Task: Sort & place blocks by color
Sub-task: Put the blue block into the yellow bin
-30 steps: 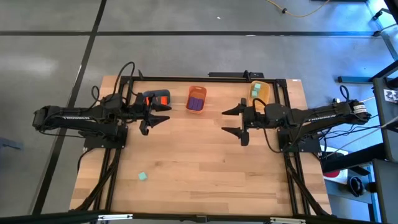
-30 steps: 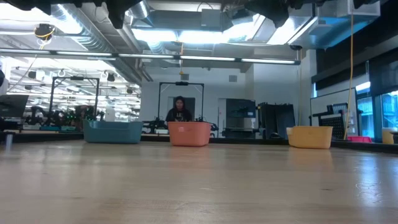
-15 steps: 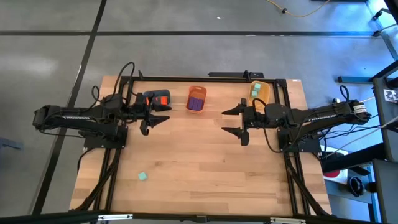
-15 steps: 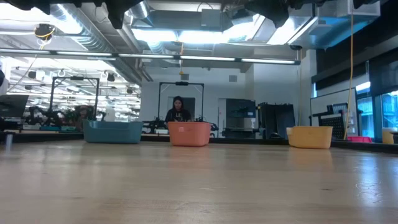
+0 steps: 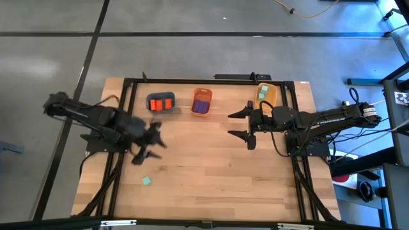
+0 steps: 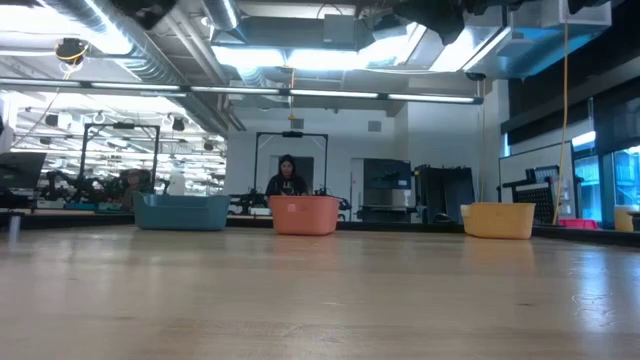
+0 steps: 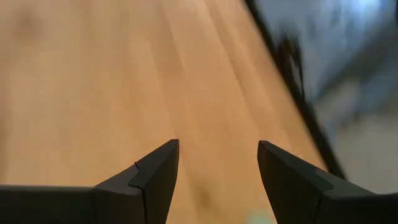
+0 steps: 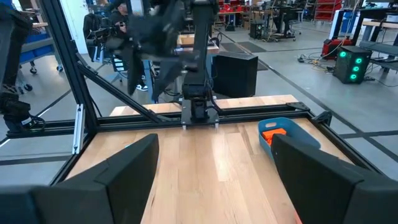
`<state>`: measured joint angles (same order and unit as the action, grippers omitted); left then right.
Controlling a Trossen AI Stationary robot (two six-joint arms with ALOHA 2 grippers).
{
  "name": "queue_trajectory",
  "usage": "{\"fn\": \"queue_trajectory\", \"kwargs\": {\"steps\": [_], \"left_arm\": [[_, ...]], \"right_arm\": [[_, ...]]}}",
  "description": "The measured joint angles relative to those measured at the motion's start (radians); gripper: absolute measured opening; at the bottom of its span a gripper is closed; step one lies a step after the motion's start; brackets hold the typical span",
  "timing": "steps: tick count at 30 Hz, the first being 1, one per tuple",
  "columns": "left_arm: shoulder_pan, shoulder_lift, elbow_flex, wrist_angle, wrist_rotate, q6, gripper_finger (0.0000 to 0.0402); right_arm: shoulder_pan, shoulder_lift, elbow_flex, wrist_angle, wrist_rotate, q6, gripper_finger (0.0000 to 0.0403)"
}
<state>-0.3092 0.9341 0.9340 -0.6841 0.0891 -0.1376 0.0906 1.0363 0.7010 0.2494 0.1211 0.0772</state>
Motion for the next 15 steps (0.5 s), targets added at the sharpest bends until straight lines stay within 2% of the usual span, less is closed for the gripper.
{"fn": "queue_trajectory", "kwargs": {"steps": [2,5,10,15], "left_arm": [[-0.087,0.070,0.055,-0.138,0.003,0.019,0.0211],[-0.211,0.156,0.090,-0.234,0.013,0.051,0.0211],[-0.387,0.268,0.061,-0.257,0.025,0.151,0.0211],[-0.459,0.345,-0.021,-0.183,0.012,0.234,0.0211]], "right_arm": [[0.000,0.000,0.001,-0.005,0.000,-0.001,0.0313],[0.000,0.000,0.001,-0.009,0.000,-0.005,0.0313],[0.000,0.000,0.001,-0.018,0.009,-0.006,0.0313],[0.000,0.000,0.001,-0.042,0.016,-0.003,0.0313]]}}
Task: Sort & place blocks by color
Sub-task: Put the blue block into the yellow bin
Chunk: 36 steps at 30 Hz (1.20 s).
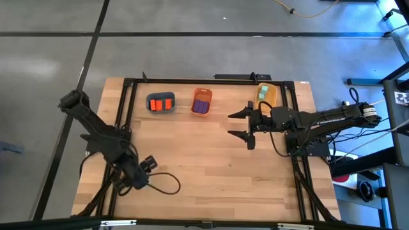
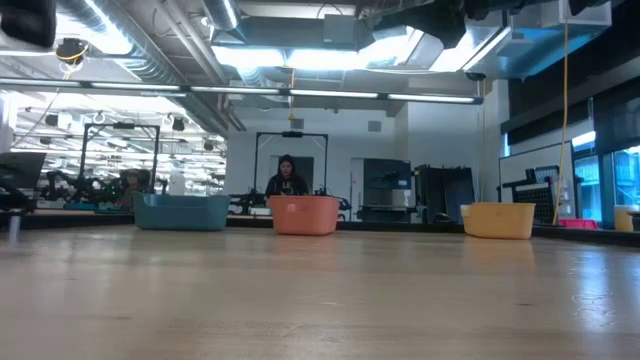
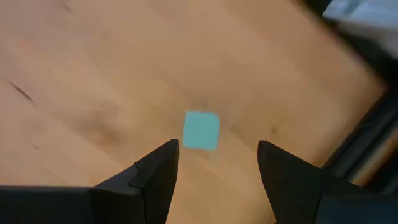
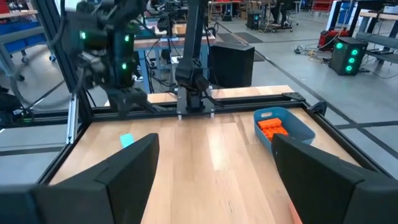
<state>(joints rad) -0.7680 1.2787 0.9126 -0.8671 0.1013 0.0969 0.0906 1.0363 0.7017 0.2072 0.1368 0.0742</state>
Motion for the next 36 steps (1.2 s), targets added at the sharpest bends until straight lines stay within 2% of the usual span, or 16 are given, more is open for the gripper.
{"fn": "queue_trajectory", "kwargs": {"steps": [9,24,28,36], "left_arm": [[-0.010,0.041,-0.119,0.192,-0.101,0.051,0.0211],[-0.052,0.066,-0.212,0.244,-0.073,0.188,0.0211],[-0.054,0.093,-0.212,0.280,-0.077,0.227,0.0211],[-0.053,0.193,-0.212,0.341,-0.084,0.204,0.0211]], "right_arm": [[0.000,0.000,0.000,-0.011,0.051,0.027,0.0313],[0.000,0.000,0.000,-0.021,0.055,0.078,0.0313],[0.000,0.000,0.000,-0.027,0.055,0.085,0.0313],[0.000,0.000,0.000,-0.027,0.055,0.087,0.0313]]}}
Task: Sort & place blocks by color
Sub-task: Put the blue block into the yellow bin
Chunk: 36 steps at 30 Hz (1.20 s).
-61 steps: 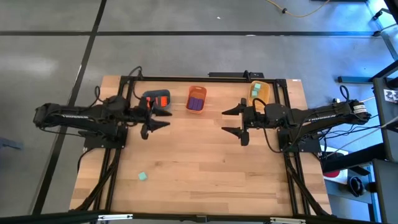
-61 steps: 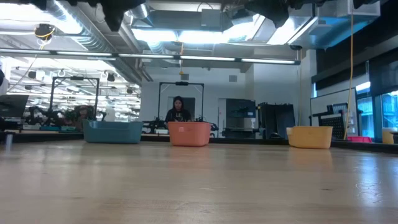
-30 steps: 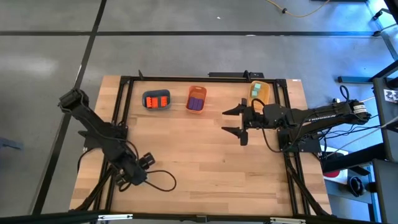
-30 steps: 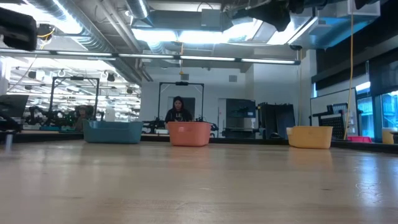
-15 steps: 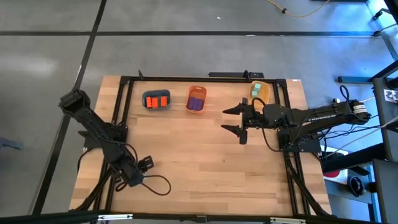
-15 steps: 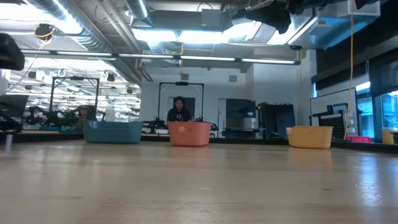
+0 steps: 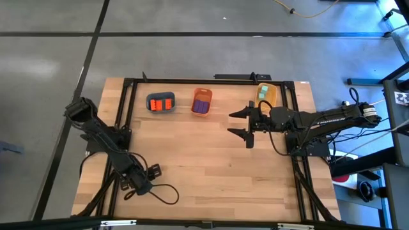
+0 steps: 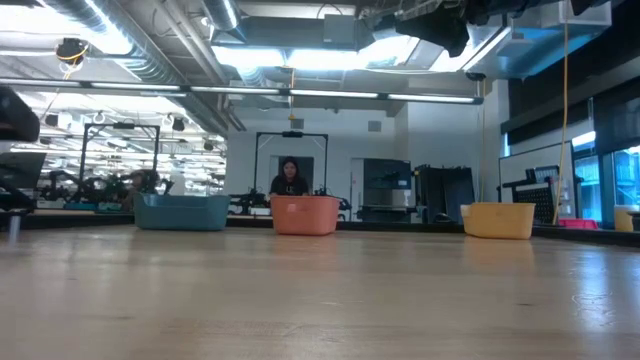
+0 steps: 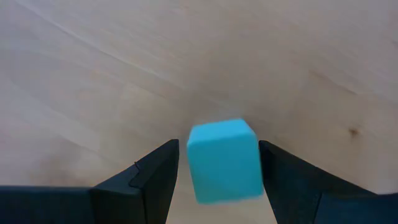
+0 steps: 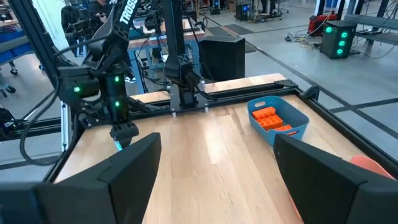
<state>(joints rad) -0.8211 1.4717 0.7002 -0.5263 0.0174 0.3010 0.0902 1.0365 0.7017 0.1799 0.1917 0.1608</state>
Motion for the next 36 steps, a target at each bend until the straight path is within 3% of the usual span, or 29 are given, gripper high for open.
{"fn": "queue_trajectory", "kwargs": {"steps": [8,15,20,24,28,31,34,36], "left_arm": [[0.014,0.038,0.003,0.023,0.021,-0.138,0.0204],[0.041,-0.040,-0.001,-0.005,0.074,-0.327,0.0120],[0.094,-0.119,0.065,-0.088,0.056,-0.471,0.0119],[0.178,-0.206,0.192,-0.188,-0.090,-0.584,0.0119],[0.303,-0.318,0.318,-0.212,-0.387,-0.634,0.0119],[0.421,-0.405,0.356,-0.126,-0.563,-0.641,0.0119],[0.530,-0.500,0.318,0.070,-0.612,-0.618,0.0119],[0.607,-0.555,0.255,0.222,-0.544,-0.616,0.0119]], "right_arm": [[0.000,0.000,0.000,0.001,0.000,0.000,0.0313],[0.000,0.000,0.000,-0.001,-0.002,-0.004,0.0313],[0.000,0.000,0.000,-0.001,-0.004,-0.004,0.0313],[0.000,0.000,0.000,0.000,-0.036,0.019,0.0313],[0.000,0.000,0.000,0.003,-0.082,0.015,0.0313],[0.000,0.000,0.000,0.005,-0.083,0.004,0.0313],[0.000,0.000,0.000,0.021,-0.088,-0.054,0.0313],[0.000,0.003,0.002,0.017,-0.088,-0.105,0.0313]]}}
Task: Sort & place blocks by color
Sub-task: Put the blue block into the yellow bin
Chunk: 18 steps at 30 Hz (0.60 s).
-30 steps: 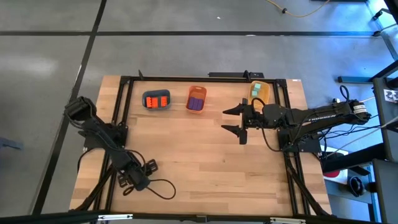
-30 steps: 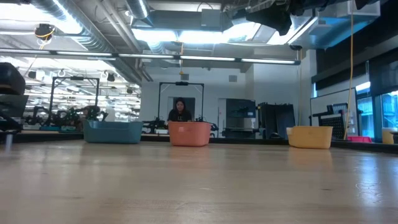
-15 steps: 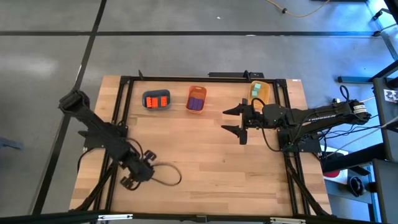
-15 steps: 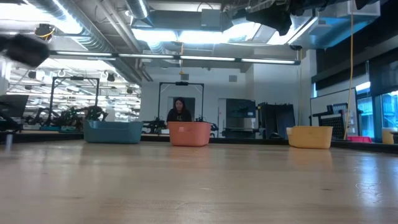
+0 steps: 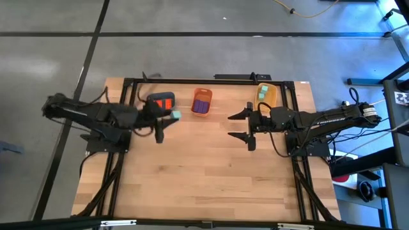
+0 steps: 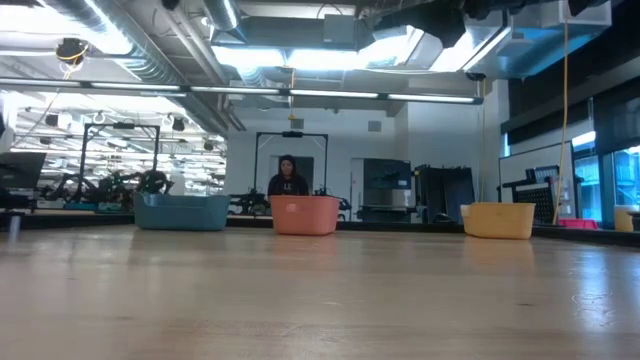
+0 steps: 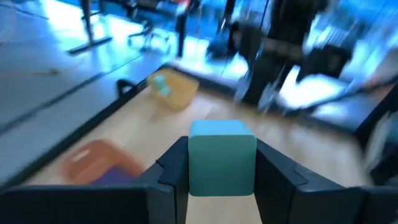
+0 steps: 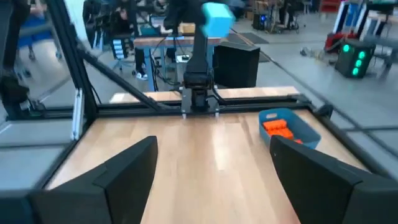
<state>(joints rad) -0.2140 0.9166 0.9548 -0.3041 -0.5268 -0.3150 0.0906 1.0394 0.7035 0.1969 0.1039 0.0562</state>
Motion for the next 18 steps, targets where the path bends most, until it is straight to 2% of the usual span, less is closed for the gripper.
{"fn": "queue_trajectory", "kwargs": {"steps": [5,9,12,15,18], "left_arm": [[0.177,-0.048,-0.211,0.403,0.249,-0.153,0.0119],[0.308,0.020,-0.313,0.658,0.454,-0.275,0.0119],[0.378,0.103,-0.328,0.807,0.579,-0.360,0.0119],[0.428,0.186,-0.290,0.856,0.701,-0.431,0.0119],[0.439,0.279,-0.240,0.907,0.744,-0.503,0.0119]], "right_arm": [[0.000,0.060,0.067,-0.010,0.000,-0.111,0.0313],[0.000,0.150,0.150,-0.052,0.032,-0.197,0.0313],[-0.001,0.206,0.220,-0.079,0.113,-0.225,0.0313],[-0.005,0.249,0.274,-0.123,0.205,-0.291,0.0313],[-0.013,0.276,0.319,-0.128,0.262,-0.351,0.0313]]}}
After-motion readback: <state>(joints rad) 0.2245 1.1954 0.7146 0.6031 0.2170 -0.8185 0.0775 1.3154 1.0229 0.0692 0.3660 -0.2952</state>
